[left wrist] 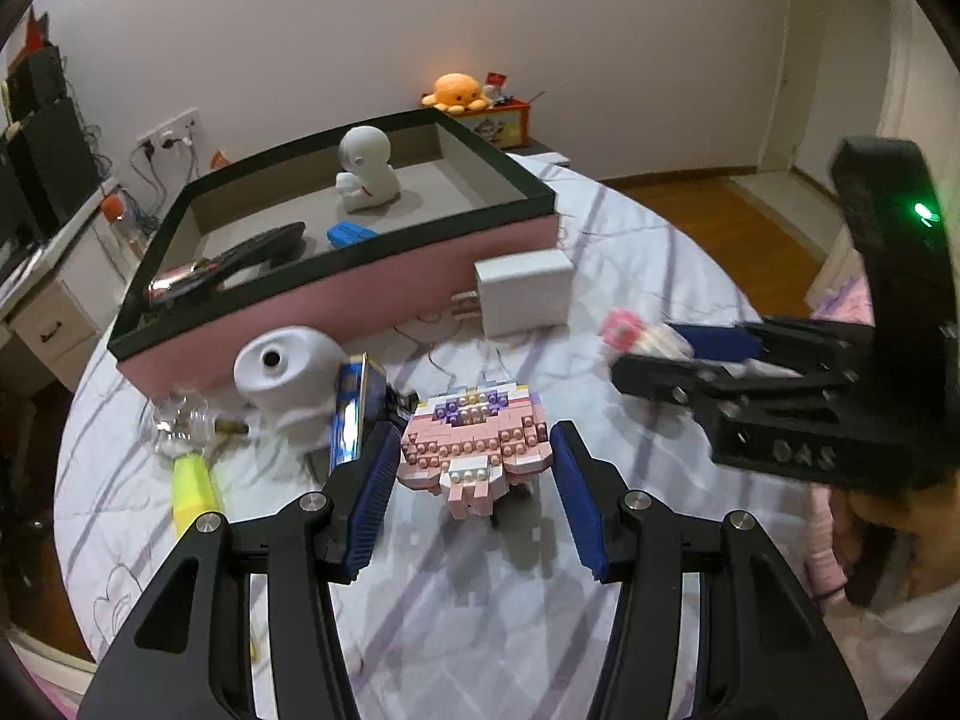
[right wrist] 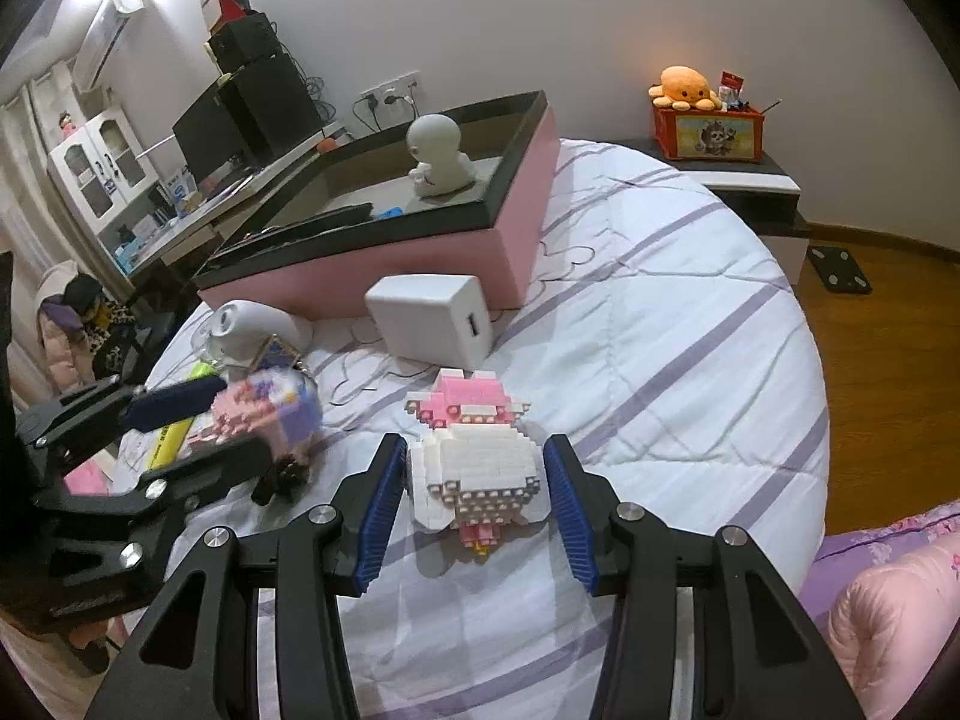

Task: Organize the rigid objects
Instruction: 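Grasp the pink brick block with the left gripper while the right gripper grasps the white-pink block figure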

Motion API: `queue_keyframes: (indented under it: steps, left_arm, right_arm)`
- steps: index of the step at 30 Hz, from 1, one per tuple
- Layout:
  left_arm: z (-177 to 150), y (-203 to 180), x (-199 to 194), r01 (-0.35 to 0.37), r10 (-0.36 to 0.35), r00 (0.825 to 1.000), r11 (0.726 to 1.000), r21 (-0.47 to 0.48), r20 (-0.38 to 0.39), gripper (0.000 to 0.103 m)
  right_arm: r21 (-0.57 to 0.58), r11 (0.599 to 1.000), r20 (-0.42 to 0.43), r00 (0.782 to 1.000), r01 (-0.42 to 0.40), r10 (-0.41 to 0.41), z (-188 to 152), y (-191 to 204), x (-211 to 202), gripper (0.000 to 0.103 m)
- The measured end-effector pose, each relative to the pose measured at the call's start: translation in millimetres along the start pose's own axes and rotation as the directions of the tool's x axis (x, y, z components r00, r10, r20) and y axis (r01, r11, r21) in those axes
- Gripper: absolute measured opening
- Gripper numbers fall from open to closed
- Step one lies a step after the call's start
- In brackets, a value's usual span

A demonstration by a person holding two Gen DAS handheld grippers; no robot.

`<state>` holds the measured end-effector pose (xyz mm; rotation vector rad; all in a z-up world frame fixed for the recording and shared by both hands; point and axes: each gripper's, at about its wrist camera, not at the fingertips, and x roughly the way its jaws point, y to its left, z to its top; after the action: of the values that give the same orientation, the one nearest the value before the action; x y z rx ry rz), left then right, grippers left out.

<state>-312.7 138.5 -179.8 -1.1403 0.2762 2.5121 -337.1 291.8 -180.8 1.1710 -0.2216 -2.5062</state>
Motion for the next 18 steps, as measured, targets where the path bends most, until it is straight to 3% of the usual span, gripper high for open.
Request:
queue_keyframes:
  steps: [8, 18]
  left_arm:
    - [-27.4, 16.1, -23.8, 0.030, -0.030, 1.000, 1.000, 0.003, -0.004, 0.053]
    - [-58.1, 21.0, -19.9, 0.045, -0.044, 0.997, 0.999, 0.007, -0.058, 0.054]
  right_arm:
    - [-0.036, 0.999, -0.003, 1.000, 0.001, -0.001, -3.7, 20.5, -6.7, 0.046]
    - [-0.087, 0.996, -0.036, 0.999, 0.018, -0.021, -16.8, 48.2, -5.4, 0.046]
